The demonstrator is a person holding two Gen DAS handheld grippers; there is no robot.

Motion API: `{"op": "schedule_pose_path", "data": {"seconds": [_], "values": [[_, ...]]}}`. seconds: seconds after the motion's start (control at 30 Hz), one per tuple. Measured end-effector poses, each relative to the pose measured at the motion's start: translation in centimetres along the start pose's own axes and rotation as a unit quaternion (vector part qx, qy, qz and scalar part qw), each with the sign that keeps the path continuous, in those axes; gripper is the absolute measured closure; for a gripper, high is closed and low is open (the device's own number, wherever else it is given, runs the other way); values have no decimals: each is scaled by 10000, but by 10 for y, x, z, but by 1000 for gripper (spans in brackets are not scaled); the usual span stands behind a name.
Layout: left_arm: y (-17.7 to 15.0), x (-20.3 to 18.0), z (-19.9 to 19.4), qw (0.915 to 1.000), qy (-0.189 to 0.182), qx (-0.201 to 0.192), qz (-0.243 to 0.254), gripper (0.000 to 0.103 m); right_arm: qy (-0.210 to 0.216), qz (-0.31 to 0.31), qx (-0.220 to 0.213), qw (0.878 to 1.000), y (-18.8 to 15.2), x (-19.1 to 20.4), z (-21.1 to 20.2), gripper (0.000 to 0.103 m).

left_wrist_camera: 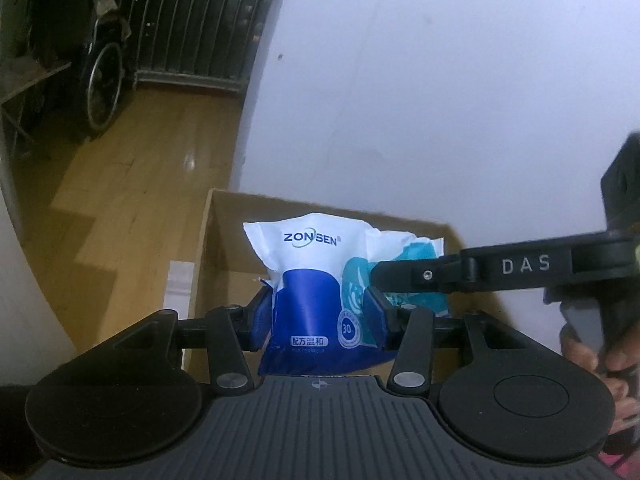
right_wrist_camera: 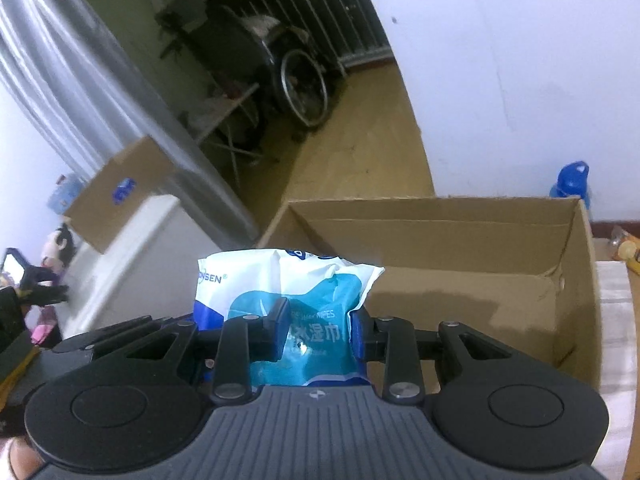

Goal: Organize objects
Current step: 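Lift the wipes pack with the left tool and carry it over the cardboard box, then lower the wipes pack into the box and open the left tool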

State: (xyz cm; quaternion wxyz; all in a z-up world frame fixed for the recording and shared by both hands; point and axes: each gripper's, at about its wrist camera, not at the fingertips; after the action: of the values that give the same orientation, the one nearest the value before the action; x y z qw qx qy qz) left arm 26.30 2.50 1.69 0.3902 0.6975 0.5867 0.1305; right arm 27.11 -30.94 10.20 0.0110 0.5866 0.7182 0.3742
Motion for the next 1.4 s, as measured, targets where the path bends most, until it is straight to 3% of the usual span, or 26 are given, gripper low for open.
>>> {"op": "schedule_pose_path", "data": {"seconds": [0.23, 0.37, 0.43, 0.63, 0.8, 0.9, 1.03, 1.07, 1.17, 1.2, 1.3, 1.33, 1.4], "values": [[22, 15, 42, 9993, 189, 321, 7, 56, -119, 348, 395, 9985, 21, -23, 51, 69], [34, 4, 67, 9954, 777, 359, 425, 53, -202, 671, 456, 9965, 31, -36, 74, 68], [40, 8, 82, 9942, 905, 475, 320, 52, -231, 817, 478, 9952, 33, -43, 86, 68], [52, 7, 99, 9830, 1365, 833, 904, 51, -148, 1520, 717, 9857, 38, -75, 112, 68], [47, -1, 96, 9780, 1388, 967, 1225, 51, -356, 1560, 777, 9840, 33, -84, 120, 66], [43, -11, 90, 9722, 1217, 1034, 1712, 51, -316, 1493, 782, 9852, 27, -85, 113, 66], [41, -26, 95, 9505, 871, 1581, 2530, 51, -365, 1353, 761, 9872, 29, -86, 108, 70], [40, -32, 100, 9413, 830, 1785, 2743, 53, -419, 1319, 777, 9873, 32, -87, 110, 77], [27, -60, 105, 9145, 800, 2073, 3381, 60, -333, 1426, 862, 9855, 38, -91, 122, 82], [23, -64, 109, 9034, 842, 2172, 3601, 73, -271, 1557, 901, 9833, 37, -94, 126, 82], [0, -72, 124, 8450, 1123, 2385, 4654, 87, -20, 1727, 1024, 9796, 34, -94, 135, 82], [-5, -71, 127, 8341, 1224, 2393, 4818, 88, -25, 1656, 1026, 9808, 34, -91, 137, 82], [-3, -66, 126, 8463, 1194, 2393, 4607, 88, -128, 1460, 985, 9843, 33, -85, 138, 82]]}}
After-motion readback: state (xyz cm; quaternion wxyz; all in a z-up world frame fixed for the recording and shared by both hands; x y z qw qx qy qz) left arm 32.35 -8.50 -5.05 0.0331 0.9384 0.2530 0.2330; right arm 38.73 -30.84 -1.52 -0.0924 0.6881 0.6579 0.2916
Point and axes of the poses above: each gripper's, at about its wrist camera, not at the fingertips, and z roughly the way its jaws point, x to its left, y to its top, and after that the axes turned 5 degrees about x, right-handed
